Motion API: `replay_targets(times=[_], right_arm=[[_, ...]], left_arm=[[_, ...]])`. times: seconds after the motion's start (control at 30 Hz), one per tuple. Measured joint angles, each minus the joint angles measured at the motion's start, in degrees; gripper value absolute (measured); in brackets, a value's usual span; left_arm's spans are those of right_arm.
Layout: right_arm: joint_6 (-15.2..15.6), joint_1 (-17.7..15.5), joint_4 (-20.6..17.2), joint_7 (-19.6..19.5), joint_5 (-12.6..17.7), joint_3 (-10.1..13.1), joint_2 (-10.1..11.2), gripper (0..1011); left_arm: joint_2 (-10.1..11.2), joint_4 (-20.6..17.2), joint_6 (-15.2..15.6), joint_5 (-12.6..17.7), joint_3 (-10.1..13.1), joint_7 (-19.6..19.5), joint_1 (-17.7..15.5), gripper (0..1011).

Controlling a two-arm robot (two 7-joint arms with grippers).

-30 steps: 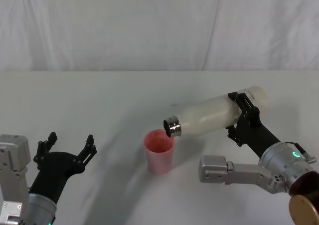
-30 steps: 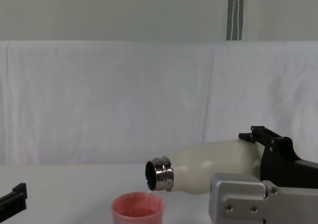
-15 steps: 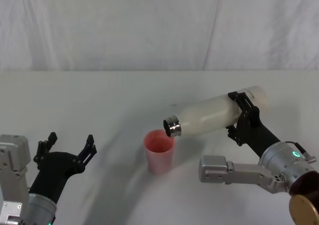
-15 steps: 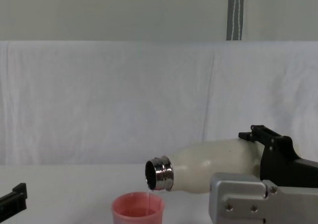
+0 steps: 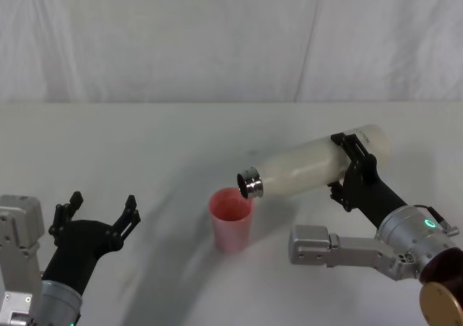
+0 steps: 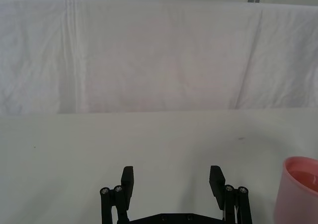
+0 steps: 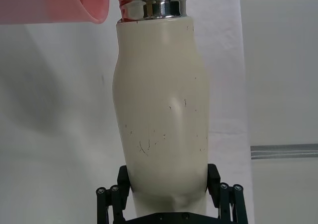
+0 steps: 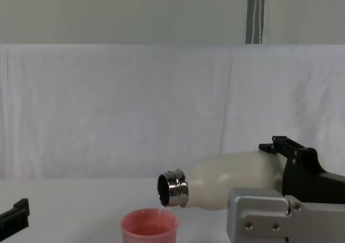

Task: Grasp the thermos with one hand and pour water into the cup lid.

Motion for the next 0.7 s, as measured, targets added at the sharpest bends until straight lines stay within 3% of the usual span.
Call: replay_targets(times=[0.4,0.7], right_arm=[[-0.2,-0.4,0.0,0.2,1.0,0.3,-0.1,960],[-1.1,-1.6,-0.6,0.8,4.3,1.6,-0.5,960]], left_arm=[[0.0,0.0,0.0,0.0,0.0,0.0,0.0,1001],[0.0,0.0,0.0,0.0,0.0,0.0,0.0,1001]])
